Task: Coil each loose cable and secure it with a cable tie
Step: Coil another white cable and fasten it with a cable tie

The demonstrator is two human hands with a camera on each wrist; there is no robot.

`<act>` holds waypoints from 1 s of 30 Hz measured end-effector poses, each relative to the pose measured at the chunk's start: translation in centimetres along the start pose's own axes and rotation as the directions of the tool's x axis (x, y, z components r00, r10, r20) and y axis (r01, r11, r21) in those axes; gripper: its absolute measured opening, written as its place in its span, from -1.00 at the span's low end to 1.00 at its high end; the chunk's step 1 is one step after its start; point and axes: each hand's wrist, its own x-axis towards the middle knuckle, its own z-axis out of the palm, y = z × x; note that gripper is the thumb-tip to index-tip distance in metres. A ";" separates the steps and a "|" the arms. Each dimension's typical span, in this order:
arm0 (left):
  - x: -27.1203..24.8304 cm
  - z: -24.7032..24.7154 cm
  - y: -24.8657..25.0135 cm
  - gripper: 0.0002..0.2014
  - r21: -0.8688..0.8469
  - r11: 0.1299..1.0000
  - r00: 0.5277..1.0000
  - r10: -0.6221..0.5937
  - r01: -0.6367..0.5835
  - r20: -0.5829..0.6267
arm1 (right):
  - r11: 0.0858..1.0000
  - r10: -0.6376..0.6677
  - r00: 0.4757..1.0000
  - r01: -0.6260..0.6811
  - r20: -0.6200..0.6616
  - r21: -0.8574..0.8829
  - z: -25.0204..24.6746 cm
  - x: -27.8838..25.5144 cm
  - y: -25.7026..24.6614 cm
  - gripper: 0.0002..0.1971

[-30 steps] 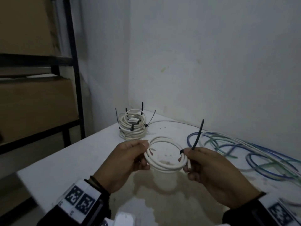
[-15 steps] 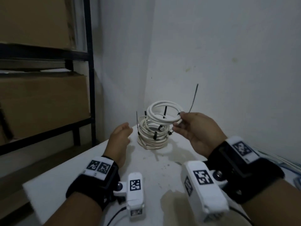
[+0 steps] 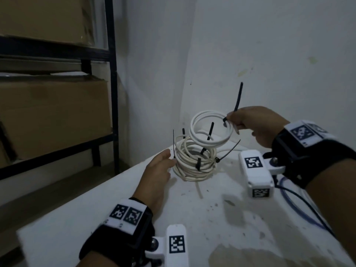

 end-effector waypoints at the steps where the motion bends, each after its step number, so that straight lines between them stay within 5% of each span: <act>1: 0.0 0.1 -0.1 -0.74 0.018 1.000 1.000 0.013 -0.013 0.018 | 1.000 -0.005 1.000 0.005 -0.010 0.020 0.4 0.1 0.2 -0.92; 6: -0.4 0.3 -0.2 -0.66 0.028 0.998 0.997 0.046 -0.048 0.057 | 0.990 -0.067 0.986 0.085 -0.150 0.111 2.7 -0.8 0.0 -0.81; 16: -0.3 0.0 -0.1 -0.57 0.041 0.997 0.993 0.054 -0.058 0.105 | 0.963 -0.059 0.993 0.083 0.100 -0.257 2.8 1.5 -0.7 -0.76; 22: -0.1 -0.2 -0.2 -0.72 0.018 0.998 0.995 0.050 -0.052 0.084 | 0.974 0.023 0.977 0.025 0.210 -0.226 3.6 3.6 -1.3 -0.71; 28: 0.3 -0.3 -0.5 -0.71 0.038 0.996 0.992 0.077 -0.081 0.097 | 0.908 0.131 0.966 -0.026 0.223 -0.419 4.7 4.3 -0.4 -0.96; 30: 0.3 -0.3 -0.5 -0.69 0.038 0.995 0.991 0.086 -0.090 0.099 | 0.850 0.177 0.964 -0.047 0.201 -0.525 4.5 4.0 -0.5 -0.89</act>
